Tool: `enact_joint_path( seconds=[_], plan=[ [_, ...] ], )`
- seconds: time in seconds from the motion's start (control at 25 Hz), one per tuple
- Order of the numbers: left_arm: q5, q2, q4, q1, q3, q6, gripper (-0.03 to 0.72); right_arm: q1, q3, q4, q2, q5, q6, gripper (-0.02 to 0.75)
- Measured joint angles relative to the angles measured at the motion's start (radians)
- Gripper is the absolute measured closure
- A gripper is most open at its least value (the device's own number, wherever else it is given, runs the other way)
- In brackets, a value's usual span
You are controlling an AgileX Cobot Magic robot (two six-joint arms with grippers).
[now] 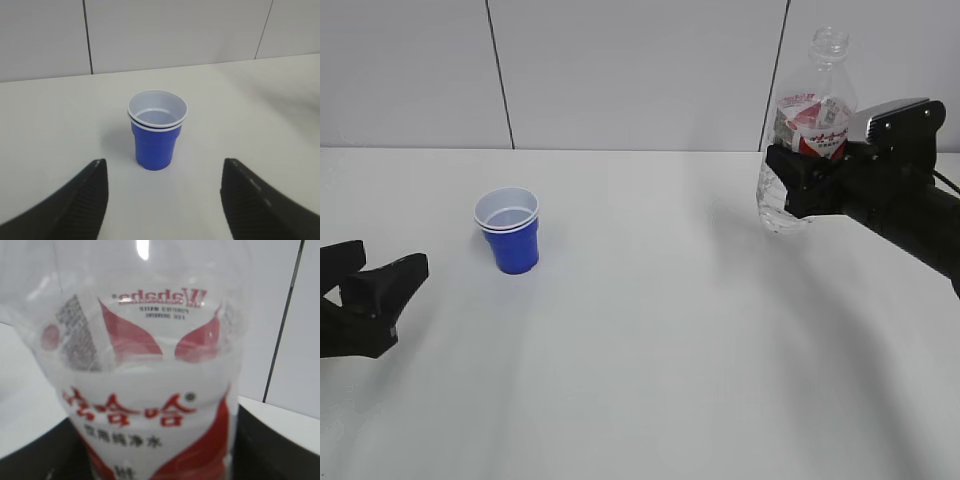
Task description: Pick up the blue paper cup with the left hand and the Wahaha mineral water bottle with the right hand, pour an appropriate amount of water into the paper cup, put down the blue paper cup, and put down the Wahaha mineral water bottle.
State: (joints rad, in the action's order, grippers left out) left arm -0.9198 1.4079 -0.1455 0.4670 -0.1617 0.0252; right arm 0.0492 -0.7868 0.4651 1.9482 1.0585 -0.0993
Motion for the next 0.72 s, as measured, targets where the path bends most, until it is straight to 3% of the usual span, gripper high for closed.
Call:
enact_joint_path(
  seconds=[0.32, 0.72],
  plan=[
    [0.280, -0.283, -0.012, 0.000, -0.011, 0.004, 0.155, 0.000, 0.000, 0.002, 0.000, 0.000, 0.000, 0.295],
    [0.808, -0.618, -0.007, 0.000, -0.173, 0.004, 0.155, 0.000, 0.000, 0.002, 0.000, 0.000, 0.000, 0.295]
  ],
)
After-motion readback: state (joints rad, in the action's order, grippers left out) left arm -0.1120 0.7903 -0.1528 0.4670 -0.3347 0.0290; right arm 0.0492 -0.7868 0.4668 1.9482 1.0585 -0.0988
